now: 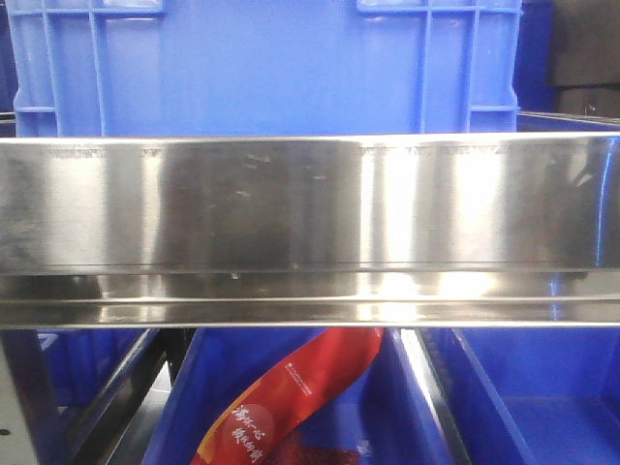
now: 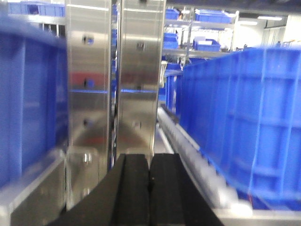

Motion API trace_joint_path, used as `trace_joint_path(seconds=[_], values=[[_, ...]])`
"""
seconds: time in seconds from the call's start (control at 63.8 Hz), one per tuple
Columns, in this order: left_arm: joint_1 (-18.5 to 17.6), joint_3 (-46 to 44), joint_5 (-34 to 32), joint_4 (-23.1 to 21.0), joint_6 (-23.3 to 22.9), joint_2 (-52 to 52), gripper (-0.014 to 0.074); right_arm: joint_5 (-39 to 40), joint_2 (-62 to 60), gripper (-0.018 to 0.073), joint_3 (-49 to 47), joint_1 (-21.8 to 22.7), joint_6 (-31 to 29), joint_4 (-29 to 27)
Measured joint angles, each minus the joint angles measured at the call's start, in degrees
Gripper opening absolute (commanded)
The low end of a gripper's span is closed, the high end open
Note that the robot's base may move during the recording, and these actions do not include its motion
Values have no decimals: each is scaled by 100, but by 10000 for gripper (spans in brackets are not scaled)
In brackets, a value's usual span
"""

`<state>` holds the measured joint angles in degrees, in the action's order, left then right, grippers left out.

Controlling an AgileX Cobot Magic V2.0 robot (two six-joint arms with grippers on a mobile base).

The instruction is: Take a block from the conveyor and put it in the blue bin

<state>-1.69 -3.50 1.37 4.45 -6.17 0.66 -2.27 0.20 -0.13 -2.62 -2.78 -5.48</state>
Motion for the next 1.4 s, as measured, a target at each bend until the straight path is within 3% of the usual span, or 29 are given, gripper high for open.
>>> trace_joint_path(seconds=[0.235, 1.395], values=[[0, 350, 55, -10, 0, -28, -111, 0, 0, -169, 4, 0, 0, 0], [0, 361, -137, -111, 168, -36, -111, 0, 0, -169, 4, 0, -27, 0]])
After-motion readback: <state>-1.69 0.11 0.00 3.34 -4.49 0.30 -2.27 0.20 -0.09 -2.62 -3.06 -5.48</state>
